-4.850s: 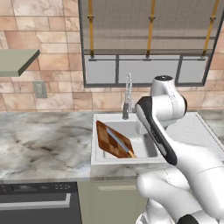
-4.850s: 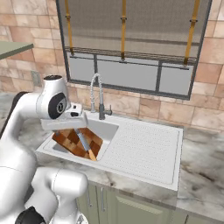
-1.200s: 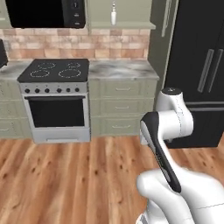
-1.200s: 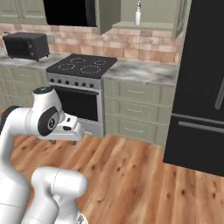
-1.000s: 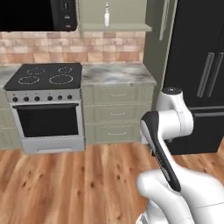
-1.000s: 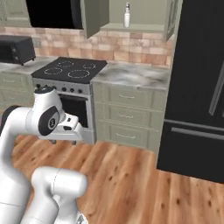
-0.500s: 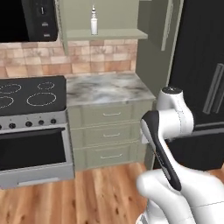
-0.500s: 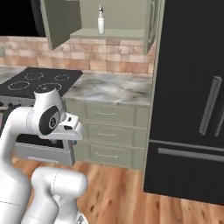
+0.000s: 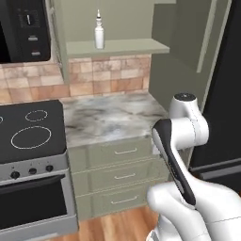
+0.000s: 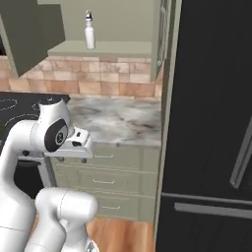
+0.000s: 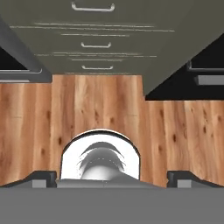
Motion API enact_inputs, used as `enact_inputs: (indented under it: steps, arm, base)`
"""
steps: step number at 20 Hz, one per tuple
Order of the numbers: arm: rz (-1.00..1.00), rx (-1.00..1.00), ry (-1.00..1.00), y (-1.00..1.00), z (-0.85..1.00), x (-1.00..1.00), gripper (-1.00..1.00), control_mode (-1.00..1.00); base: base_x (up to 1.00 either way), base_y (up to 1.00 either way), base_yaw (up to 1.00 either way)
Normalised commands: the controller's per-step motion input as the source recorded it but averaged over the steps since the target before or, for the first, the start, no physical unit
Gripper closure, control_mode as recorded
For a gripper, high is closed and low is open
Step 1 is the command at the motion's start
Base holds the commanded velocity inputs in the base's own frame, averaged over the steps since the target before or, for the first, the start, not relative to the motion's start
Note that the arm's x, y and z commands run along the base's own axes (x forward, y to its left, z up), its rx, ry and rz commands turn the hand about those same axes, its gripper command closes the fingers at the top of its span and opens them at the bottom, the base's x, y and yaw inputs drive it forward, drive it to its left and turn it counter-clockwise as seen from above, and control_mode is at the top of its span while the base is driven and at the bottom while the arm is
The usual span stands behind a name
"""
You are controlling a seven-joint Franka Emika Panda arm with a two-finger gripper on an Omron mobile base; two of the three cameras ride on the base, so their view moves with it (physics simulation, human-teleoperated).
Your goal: Move the cutting board and knife to the sink. Then move spray from the cabinet to the counter.
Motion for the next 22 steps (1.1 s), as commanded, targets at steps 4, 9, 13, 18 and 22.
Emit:
enact_inputs:
  steps: [4, 9, 13, 18, 22]
  arm:
    - [0.00, 0.00, 0.00, 0.00, 0.00, 0.00, -1.00, 1.00]
    - [0.00, 0.00, 0.00, 0.00, 0.00, 0.00, -1.00, 1.00]
    - [0.00, 0.00, 0.00, 0.00, 0.00, 0.00, -1.00, 1.00]
    - [0.00, 0.00, 0.00, 0.00, 0.00, 0.00, -1.00, 1.00]
    - [0.00, 0.03, 0.00, 0.11, 0.00, 0.66, -1.00, -1.00]
  base:
    - [0.79, 0.40, -0.16]
    - [0.60, 0.49, -0.12]
    - [0.45, 0.54, -0.03]
    - [0.64, 0.47, 0.00]
    - [0.00, 0.00, 0.00]
